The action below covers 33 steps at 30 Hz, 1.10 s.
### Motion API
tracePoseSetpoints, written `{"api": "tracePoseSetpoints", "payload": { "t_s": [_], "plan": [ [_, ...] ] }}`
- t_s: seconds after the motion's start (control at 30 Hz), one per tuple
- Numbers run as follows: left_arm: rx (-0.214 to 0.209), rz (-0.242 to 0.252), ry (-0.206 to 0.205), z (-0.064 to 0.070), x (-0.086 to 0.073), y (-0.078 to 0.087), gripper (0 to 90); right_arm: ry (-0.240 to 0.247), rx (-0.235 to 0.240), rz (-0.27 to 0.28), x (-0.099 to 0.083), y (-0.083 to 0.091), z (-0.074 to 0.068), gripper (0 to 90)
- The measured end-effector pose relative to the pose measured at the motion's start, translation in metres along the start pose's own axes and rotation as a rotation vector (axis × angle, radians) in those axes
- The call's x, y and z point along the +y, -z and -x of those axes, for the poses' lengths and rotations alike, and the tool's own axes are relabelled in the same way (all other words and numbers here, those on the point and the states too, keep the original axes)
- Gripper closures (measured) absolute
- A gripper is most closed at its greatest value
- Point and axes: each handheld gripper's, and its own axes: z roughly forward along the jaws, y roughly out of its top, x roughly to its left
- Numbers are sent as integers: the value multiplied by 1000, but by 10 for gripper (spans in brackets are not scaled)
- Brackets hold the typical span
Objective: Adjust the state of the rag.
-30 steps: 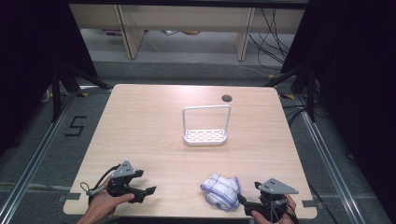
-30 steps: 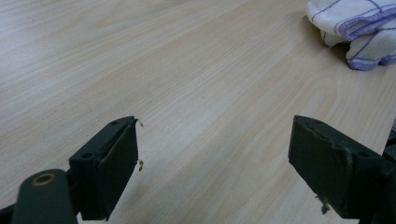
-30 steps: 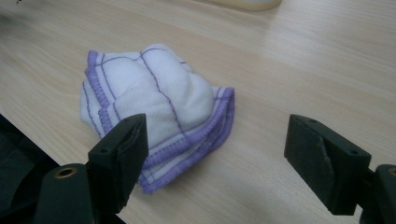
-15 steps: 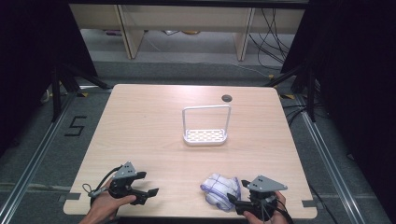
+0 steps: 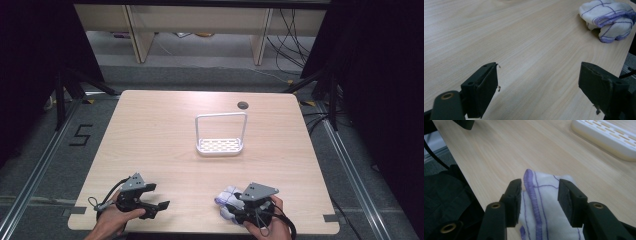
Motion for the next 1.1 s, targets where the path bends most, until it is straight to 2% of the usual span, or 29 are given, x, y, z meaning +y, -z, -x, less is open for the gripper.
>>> {"api": "tracePoseSetpoints", "payload": {
  "t_s": [0.07, 0.17, 0.23, 0.33, 0.4, 0.47, 0.5, 0.6, 0.63, 0.7, 0.73, 0.77, 0.83, 0.87, 0.97, 1.0, 1.07, 1.1],
  "plan": [
    [-4, -6, -7, -1, 0, 1, 152, 30, 2, -4, 3, -4, -3, 581],
    [-3, -6, -6, -1, 0, 1, 152, 21, -1, -36, 7, -9, -7, 584],
    [-6, -10, -12, -2, 0, 1, 152, 54, -18, -52, 9, -14, -9, 596],
    [-12, 3, 1, -1, 1, 1, 152, 63, -16, -74, 12, -20, -11, 606],
    [-11, 3, -4, -1, 1, 1, 152, 96, -40, -70, 15, -25, -12, 610],
    [-6, 5, -2, 1, 1, 1, 151, 97, -55, -90, 16, -28, -13, 610],
    [-13, 4, -7, 1, 1, 1, 151, 94, -45, -105, 17, -29, -13, 610],
    [-14, 1, -14, 3, 2, 1, 151, 110, -55, -100, 17, -32, -12, 617],
    [-11, -4, -20, 4, 2, 1, 151, 103, -55, -116, 18, -32, -12, 626],
    [-22, 1, -16, 6, 2, -1, 151, 107, -47, -141, 18, -35, -12, 661],
    [-23, -3, -22, 6, 2, -1, 151, 114, -59, -140, 17, -37, -13, 680],
    [-21, -4, -23, 6, 2, -1, 151, 115, -47, -156, 18, -37, -12, 712],
    [-20, -14, -25, 6, 2, -1, 151, 122, -57, -151, 17, -38, -10, 789],
    [-18, -11, -32, 6, 2, 0, 151, 130, -53, -155, 17, -36, -9, 808],
    [-9, -7, -37, 8, 2, 0, 151, 132, -58, -116, 19, -29, -6, 841],
    [-18, -1, -28, 9, 3, -1, 151, 147, -53, -109, 21, -24, -3, 845],
    [-20, 8, -41, 12, 4, -3, 151, 108, -60, -62, 22, -15, 0, 849],
    [-17, -8, -63, 13, 6, -3, 151, 103, -53, -53, 23, -8, 4, 849]
  ]
}}
